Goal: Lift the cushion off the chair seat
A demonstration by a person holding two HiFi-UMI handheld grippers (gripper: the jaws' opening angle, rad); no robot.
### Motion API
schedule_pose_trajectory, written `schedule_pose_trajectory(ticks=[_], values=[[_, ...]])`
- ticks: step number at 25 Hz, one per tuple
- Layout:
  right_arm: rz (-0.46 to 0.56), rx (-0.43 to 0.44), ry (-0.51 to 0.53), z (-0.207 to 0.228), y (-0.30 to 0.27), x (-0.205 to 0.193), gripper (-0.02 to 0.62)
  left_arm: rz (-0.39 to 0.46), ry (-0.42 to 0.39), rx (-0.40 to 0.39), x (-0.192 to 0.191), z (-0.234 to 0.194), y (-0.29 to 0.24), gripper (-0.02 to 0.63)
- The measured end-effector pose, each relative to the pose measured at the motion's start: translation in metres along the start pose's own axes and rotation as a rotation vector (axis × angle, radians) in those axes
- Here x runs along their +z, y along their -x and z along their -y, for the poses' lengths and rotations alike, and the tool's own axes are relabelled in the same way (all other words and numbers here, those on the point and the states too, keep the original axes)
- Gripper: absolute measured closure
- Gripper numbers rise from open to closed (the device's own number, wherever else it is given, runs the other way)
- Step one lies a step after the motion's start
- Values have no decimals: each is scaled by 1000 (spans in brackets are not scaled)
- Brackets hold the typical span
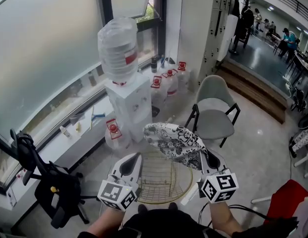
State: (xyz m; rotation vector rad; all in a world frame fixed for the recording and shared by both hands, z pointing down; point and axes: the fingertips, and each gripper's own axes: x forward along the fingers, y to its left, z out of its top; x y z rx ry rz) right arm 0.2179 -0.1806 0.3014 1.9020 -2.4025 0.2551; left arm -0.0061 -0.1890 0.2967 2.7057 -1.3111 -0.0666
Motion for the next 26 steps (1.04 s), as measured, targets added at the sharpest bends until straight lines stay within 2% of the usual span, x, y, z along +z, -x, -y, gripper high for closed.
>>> schedule_pose_trajectory(ticks=[8, 15, 26], values=[[-1, 17, -1, -2, -4, 3, 572, 14, 18, 25, 7, -1, 4, 598], [-8, 40, 32, -8, -7, 5, 572, 13, -8, 66, 6, -8, 9, 598], [-7, 57, 24, -17, 0, 2, 574, 3, 8, 66, 3, -4, 19, 598]])
